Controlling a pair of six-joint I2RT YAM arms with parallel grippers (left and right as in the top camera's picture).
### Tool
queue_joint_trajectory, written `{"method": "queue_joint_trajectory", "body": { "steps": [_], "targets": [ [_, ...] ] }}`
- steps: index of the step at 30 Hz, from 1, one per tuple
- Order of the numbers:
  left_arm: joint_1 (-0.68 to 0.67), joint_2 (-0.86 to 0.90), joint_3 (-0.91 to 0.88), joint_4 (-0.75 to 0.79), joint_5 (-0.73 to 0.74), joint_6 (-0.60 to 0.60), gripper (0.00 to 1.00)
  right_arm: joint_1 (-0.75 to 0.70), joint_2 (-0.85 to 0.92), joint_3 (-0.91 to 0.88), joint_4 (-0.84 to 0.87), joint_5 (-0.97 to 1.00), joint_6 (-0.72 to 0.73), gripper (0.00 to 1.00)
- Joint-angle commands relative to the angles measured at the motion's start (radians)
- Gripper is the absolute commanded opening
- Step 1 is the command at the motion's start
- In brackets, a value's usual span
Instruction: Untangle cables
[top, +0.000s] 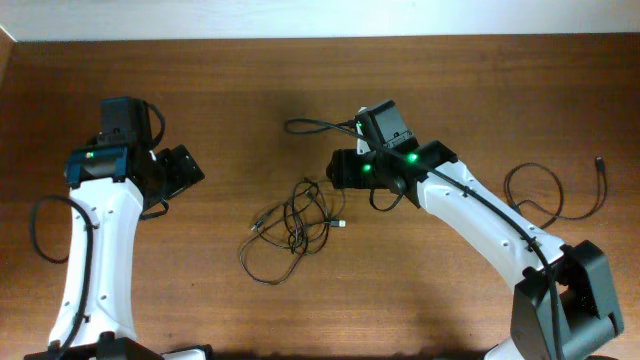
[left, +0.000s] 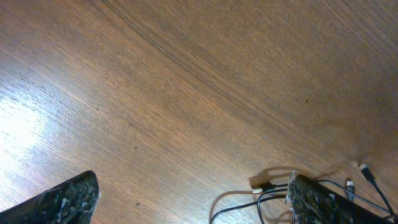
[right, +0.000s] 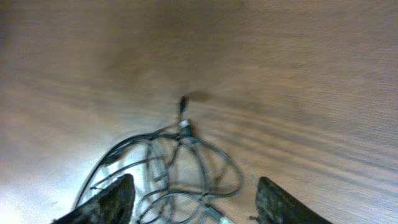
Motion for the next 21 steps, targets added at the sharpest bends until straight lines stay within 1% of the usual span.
{"method": "queue_joint_trajectory", "body": {
  "steps": [1,2,3,4,5,9,11,13,14,15,16,17,19,20,21],
  "targets": [
    [0.002,-0.011,0.012,-0.001,-0.015,-0.011,0.99,0.006,0.001,0.026,-0.040,-0.055,0.010,0.40],
    [0.002,-0.011,0.012,-0.001,-0.015,-0.012,0.99,0.013,0.014,0.025,-0.064,-0.050,0.018,0.28],
    [0.002,-0.011,0.012,-0.001,-0.015,-0.011,0.99,0.021,0.029,0.025,-0.082,-0.050,0.019,0.19],
    [0.002,-0.011,0.012,-0.001,-0.015,-0.012,0.99,0.034,0.044,0.025,-0.104,-0.050,0.019,0.08],
    [0.002,-0.011,0.012,-0.001,-0.015,-0.011,0.99,0.049,0.057,0.025,-0.117,-0.050,0.019,0.04],
    [0.002,-0.011,0.012,-0.001,-0.015,-0.012,0.99,0.143,0.112,0.025,-0.134,-0.064,0.019,0.04],
    [0.002,-0.011,0.012,-0.001,-0.015,-0.011,0.99,0.196,0.143,0.025,-0.121,-0.059,0.020,0.04],
    [0.002,-0.011,0.012,-0.001,-0.015,-0.012,0.99,0.225,0.162,0.025,-0.082,-0.103,0.019,0.04],
    [0.002,-0.011,0.012,-0.001,-0.015,-0.011,0.99,0.237,0.170,0.025,-0.041,-0.171,0.012,0.04],
    [0.002,-0.011,0.012,-0.001,-0.015,-0.012,0.99,0.237,0.169,0.025,-0.001,-0.274,-0.030,0.04],
    [0.002,-0.011,0.012,-0.001,-0.015,-0.011,0.99,0.227,0.161,0.026,0.054,-0.426,-0.102,0.04],
    [0.002,-0.011,0.012,-0.001,-0.015,-0.012,0.99,0.212,0.153,0.026,0.092,-0.520,-0.130,0.04],
    [0.002,-0.011,0.012,-0.001,-0.015,-0.011,0.99,0.148,0.126,0.026,0.231,-0.705,-0.126,0.04],
    [0.002,-0.011,0.012,-0.001,-0.015,-0.012,0.99,0.105,0.113,0.027,0.317,-0.782,-0.096,0.04],
    [0.002,-0.011,0.012,-0.001,-0.015,-0.012,0.99,0.061,0.106,0.027,0.410,-0.839,-0.035,0.04]
  ]
}}
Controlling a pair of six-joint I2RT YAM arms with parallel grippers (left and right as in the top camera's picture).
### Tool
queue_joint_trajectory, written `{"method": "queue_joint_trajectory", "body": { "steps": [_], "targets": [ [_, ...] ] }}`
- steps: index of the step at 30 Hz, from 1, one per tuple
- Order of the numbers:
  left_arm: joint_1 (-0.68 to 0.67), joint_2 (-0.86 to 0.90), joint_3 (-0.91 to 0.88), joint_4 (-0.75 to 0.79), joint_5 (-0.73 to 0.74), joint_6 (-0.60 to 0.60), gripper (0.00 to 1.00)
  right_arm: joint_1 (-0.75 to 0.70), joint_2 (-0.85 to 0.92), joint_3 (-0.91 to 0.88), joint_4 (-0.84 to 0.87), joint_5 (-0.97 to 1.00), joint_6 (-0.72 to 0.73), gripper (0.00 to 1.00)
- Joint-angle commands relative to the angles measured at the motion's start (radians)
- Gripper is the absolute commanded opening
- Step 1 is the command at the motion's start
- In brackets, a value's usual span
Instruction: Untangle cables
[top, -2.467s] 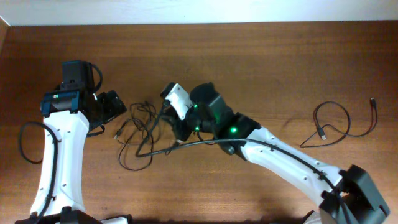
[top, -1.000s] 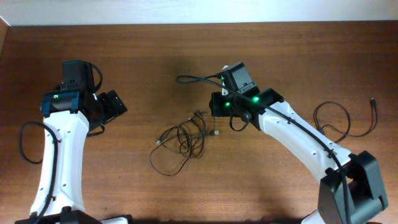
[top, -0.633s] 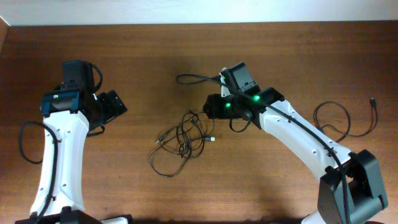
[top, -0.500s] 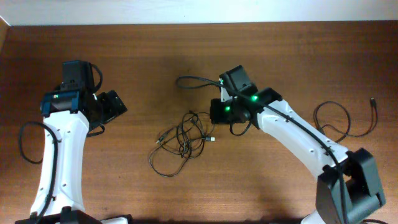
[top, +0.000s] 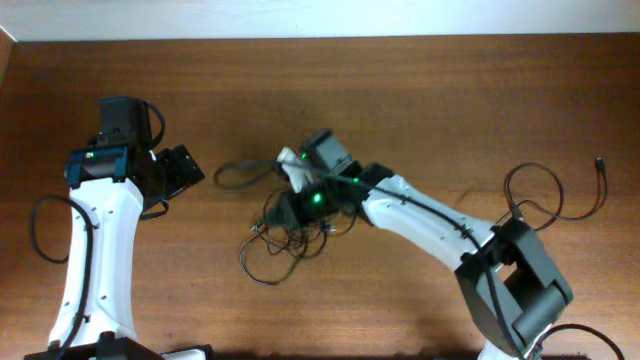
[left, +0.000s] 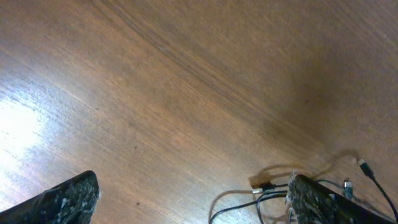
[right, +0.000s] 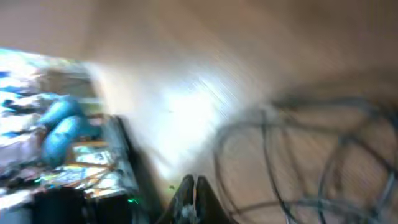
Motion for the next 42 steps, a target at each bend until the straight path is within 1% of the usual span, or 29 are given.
{"method": "queue_joint_trajectory", "body": {
  "steps": [1,3,4,5,7,8,9,10,11,12,13,14,17,19,22,24,25,26,27,28,29,31,33,34,35,37,38,40,42],
  "targets": [
    [0.002,-0.011,0.012,0.000,-0.015,-0.012,0.99,-0.147,-0.058,0.018,0.224,-0.327,0.100,0.04],
    [0.002,-0.011,0.012,0.000,-0.015,-0.012,0.99,-0.221,-0.058,0.018,0.343,-0.318,0.189,0.04],
    [0.002,-0.011,0.012,0.000,-0.015,-0.012,0.99,-0.254,-0.058,0.018,0.369,-0.304,0.226,0.04],
    [0.002,-0.011,0.012,0.000,-0.015,-0.012,0.99,-0.277,-0.058,0.018,0.369,-0.297,0.227,0.04],
    [0.002,-0.011,0.012,-0.001,-0.015,-0.012,0.99,-0.305,-0.057,0.017,0.273,-0.275,0.211,0.05],
    [0.002,-0.011,0.012,0.000,-0.014,-0.012,0.99,-0.309,-0.057,0.016,0.179,-0.261,0.167,0.10],
    [0.002,-0.011,0.012,0.000,-0.014,-0.011,0.99,-0.307,-0.057,0.016,0.019,-0.239,0.069,0.46],
    [0.002,-0.011,0.012,0.000,-0.014,-0.012,0.99,-0.305,-0.057,0.016,-0.083,-0.224,0.019,0.76],
    [0.002,-0.011,0.012,-0.001,-0.014,-0.011,0.99,-0.304,-0.057,0.016,-0.145,-0.218,-0.006,0.87],
    [0.002,-0.011,0.012,0.000,-0.014,-0.012,0.99,-0.304,-0.057,0.016,-0.229,-0.217,-0.039,0.93],
    [0.002,-0.011,0.012,0.000,-0.015,-0.011,0.99,-0.304,-0.057,0.016,-0.296,-0.217,-0.066,0.95],
    [0.002,-0.011,0.012,0.000,-0.014,-0.012,0.99,-0.300,-0.057,0.016,-0.341,-0.217,-0.090,0.95],
    [0.002,-0.011,0.012,-0.001,-0.014,-0.011,0.98,-0.253,-0.057,0.015,-0.464,-0.203,-0.232,0.96],
    [0.002,-0.011,0.012,0.000,-0.014,-0.012,0.99,-0.192,-0.057,0.015,-0.520,-0.115,-0.267,0.96],
    [0.002,-0.011,0.012,0.000,-0.015,-0.011,0.99,-0.102,-0.057,0.015,-0.517,-0.048,-0.267,0.99],
    [0.002,-0.011,0.012,0.000,-0.015,-0.012,0.99,-0.032,-0.057,0.015,-0.453,-0.048,-0.267,0.99],
    [0.002,-0.011,0.012,0.000,-0.014,-0.012,0.99,-0.004,-0.057,0.015,-0.422,-0.036,-0.266,0.99],
    [0.002,-0.011,0.012,0.000,-0.015,-0.012,0.99,0.029,-0.057,0.015,-0.392,0.017,-0.237,0.99],
    [0.002,-0.011,0.012,0.000,-0.015,-0.012,0.99,0.062,-0.057,0.015,-0.378,0.149,-0.150,0.99],
    [0.002,-0.011,0.012,0.000,-0.014,-0.011,0.99,0.077,-0.057,0.015,-0.378,0.240,-0.095,0.99],
    [0.002,-0.011,0.012,0.000,-0.014,-0.011,0.99,0.099,-0.057,0.015,-0.378,0.395,-0.030,0.99],
    [0.002,-0.011,0.012,0.000,-0.014,-0.011,0.99,0.134,-0.045,0.015,-0.360,0.580,0.000,0.99],
    [0.002,-0.011,0.012,0.000,-0.014,-0.012,0.99,0.157,-0.032,0.015,-0.325,0.587,0.000,0.98],
    [0.002,-0.011,0.012,0.000,-0.014,-0.012,0.99,0.175,-0.026,0.015,-0.301,0.566,0.000,0.87],
    [0.002,-0.011,0.012,0.000,-0.014,-0.012,0.99,0.192,-0.020,0.015,-0.287,0.560,0.000,0.65],
    [0.002,-0.011,0.012,0.000,-0.015,-0.011,0.99,0.218,-0.017,0.015,-0.273,0.560,0.000,0.11],
    [0.002,-0.011,0.012,0.000,-0.015,-0.012,0.99,0.219,-0.021,0.016,-0.274,0.558,0.000,0.04],
    [0.002,-0.011,0.012,-0.001,-0.014,-0.011,0.99,0.187,-0.069,0.039,-0.275,0.463,0.000,0.04],
    [0.002,-0.011,0.012,-0.001,-0.014,-0.011,0.99,0.097,-0.128,0.103,-0.265,0.220,0.027,0.04]
  ]
}}
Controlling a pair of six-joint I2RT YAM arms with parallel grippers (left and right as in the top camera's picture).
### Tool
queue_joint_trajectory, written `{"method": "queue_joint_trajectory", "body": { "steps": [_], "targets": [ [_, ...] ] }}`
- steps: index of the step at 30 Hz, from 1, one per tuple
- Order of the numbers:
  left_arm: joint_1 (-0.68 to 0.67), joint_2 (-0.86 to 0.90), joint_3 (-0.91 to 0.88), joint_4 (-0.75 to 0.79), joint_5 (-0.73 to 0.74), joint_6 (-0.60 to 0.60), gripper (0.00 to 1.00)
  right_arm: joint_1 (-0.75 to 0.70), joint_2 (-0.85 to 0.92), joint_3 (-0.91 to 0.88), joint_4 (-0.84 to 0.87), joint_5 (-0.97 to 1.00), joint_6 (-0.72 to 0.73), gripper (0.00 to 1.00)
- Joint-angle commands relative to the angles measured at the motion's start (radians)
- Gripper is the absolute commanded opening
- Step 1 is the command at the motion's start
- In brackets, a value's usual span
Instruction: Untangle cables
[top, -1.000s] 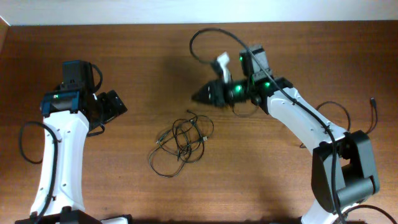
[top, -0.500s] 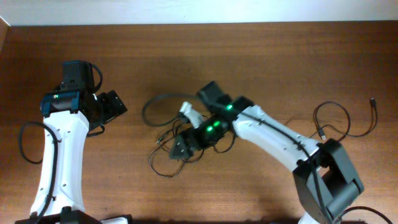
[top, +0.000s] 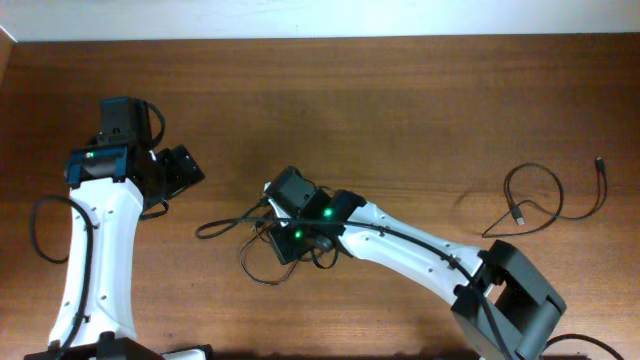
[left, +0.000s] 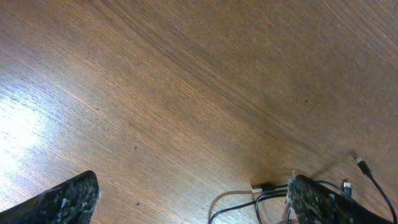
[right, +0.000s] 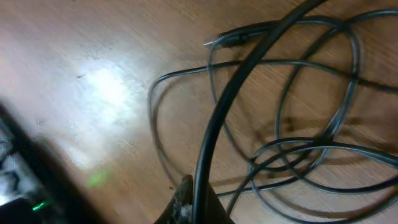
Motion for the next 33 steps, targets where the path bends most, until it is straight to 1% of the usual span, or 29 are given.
{"method": "queue_joint_trajectory", "body": {
  "steps": [1,3,4,7,11,18,21,23,25,27,31,32,33],
  "targets": [
    [0.002,-0.011,0.012,-0.001,-0.015,-0.011,0.99,-0.126,-0.102,0.102,0.019,-0.309,0.044,0.04],
    [0.002,-0.011,0.012,-0.002,-0.014,-0.011,0.99,-0.224,-0.114,0.155,0.045,-0.518,0.063,0.04],
    [0.002,-0.011,0.012,-0.002,-0.014,-0.011,0.99,-0.254,-0.114,0.159,0.063,-0.556,0.063,0.04],
    [0.002,-0.011,0.012,-0.002,-0.015,-0.011,0.99,-0.340,-0.101,0.158,0.064,-0.535,0.068,0.04],
    [0.002,-0.011,0.012,-0.002,-0.015,-0.011,0.99,-0.363,-0.070,0.142,0.034,-0.350,0.069,0.04],
    [0.002,-0.011,0.012,-0.002,-0.015,-0.012,0.99,-0.357,0.026,0.132,0.008,-0.138,0.069,0.04],
    [0.002,-0.011,0.012,-0.001,-0.015,-0.011,0.99,-0.359,0.040,0.132,-0.064,-0.020,0.048,0.04],
    [0.002,-0.011,0.012,-0.002,-0.014,-0.011,0.99,-0.359,0.040,0.132,-0.113,0.053,-0.008,0.04],
    [0.002,-0.011,0.012,-0.002,-0.014,-0.012,0.99,-0.371,0.040,0.133,-0.157,0.062,-0.080,0.04],
    [0.002,-0.011,0.012,-0.001,-0.014,-0.011,0.99,-0.390,0.040,0.133,-0.186,0.071,-0.115,0.04],
    [0.002,-0.011,0.012,-0.002,-0.014,-0.011,0.99,-0.467,0.040,0.133,-0.313,0.294,-0.120,0.05],
    [0.002,-0.011,0.012,-0.002,-0.014,-0.012,0.99,-0.484,0.040,0.132,-0.340,0.328,-0.120,0.09],
    [0.002,-0.011,0.012,-0.001,-0.015,-0.012,0.99,-0.498,0.040,0.132,-0.358,0.332,-0.119,0.12]
  ]
}}
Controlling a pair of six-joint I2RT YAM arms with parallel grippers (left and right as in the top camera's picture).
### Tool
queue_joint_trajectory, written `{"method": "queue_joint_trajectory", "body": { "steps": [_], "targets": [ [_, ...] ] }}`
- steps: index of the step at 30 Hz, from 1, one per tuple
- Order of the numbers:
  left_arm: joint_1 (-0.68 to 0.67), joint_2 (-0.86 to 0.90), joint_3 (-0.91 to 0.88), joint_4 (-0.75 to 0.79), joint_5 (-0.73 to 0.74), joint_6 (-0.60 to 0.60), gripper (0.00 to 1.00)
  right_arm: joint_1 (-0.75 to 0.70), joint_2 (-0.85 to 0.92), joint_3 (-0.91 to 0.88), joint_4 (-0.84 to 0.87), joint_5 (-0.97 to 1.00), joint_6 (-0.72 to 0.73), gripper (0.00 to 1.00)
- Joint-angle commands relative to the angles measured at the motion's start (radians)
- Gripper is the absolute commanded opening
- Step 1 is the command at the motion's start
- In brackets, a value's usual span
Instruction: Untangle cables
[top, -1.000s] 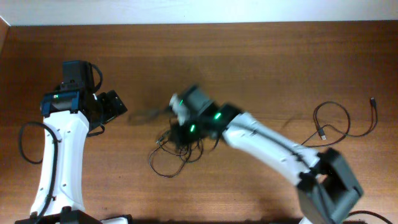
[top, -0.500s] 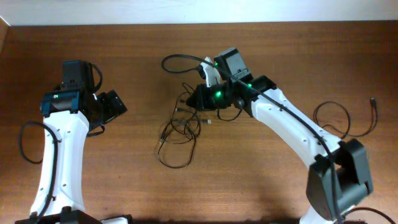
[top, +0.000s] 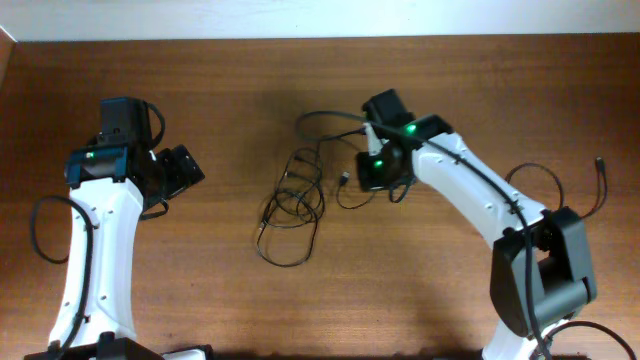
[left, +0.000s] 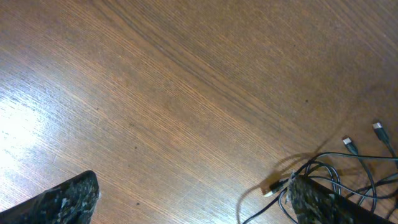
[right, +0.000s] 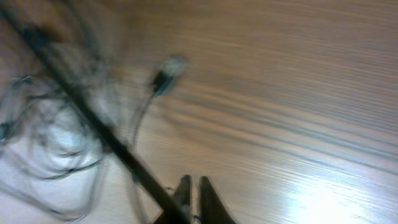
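Note:
A tangle of thin black cables (top: 292, 200) lies on the wooden table (top: 200, 300), drawn out into a narrow upright bunch. My right gripper (top: 375, 172) hangs just right of it. In the blurred right wrist view its fingers (right: 185, 190) are shut on one black cable (right: 93, 127) that runs off to the upper left, with a loose plug (right: 165, 73) beyond. My left gripper (top: 183, 168) stays open at the left. Its view shows the tangle's edge (left: 348, 180) and a plug (left: 272, 190) by its right finger.
A separate black cable (top: 562, 200) lies looped at the table's right side. A slack loop (top: 320, 122) runs from the right gripper toward the back. The left arm's own lead (top: 35, 230) hangs near the left edge.
My right gripper, still shut on a cable, has moved from the tangle's lower left to its upper right. The tangle has shifted toward the back and stretched out. The left arm has not moved.
My right gripper first stood open to the right of the tangle. Then it was shut at the tangle's top, then low at its left with a cable strand pulled out leftward. Now it holds the cable on the right, and the bunch is longer and looser.

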Motion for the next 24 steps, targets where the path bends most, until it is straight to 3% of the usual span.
{"method": "queue_joint_trajectory", "body": {
  "steps": [1,6,8,9,14,24],
  "targets": [
    [0.002,-0.011,0.012,-0.001,-0.015,-0.012,0.99,-0.042,0.007,-0.005,-0.039,0.127,-0.018,0.12],
    [0.002,-0.011,0.012,-0.001,-0.015,-0.012,0.99,-0.046,0.007,-0.006,-0.078,0.127,-0.019,0.24],
    [0.002,-0.011,0.012,-0.001,-0.015,-0.012,0.99,-0.046,0.007,-0.001,-0.100,0.116,-0.019,0.43],
    [0.002,-0.011,0.012,-0.001,-0.015,-0.011,0.99,-0.046,0.006,0.018,-0.137,0.084,-0.019,0.47],
    [0.002,-0.011,0.012,-0.001,-0.015,-0.012,0.99,-0.029,0.006,0.098,-0.188,-0.145,-0.082,0.47],
    [0.002,-0.011,0.012,-0.001,-0.015,-0.011,0.99,0.188,0.011,0.024,0.006,-0.151,-0.090,0.50]
  ]
}}
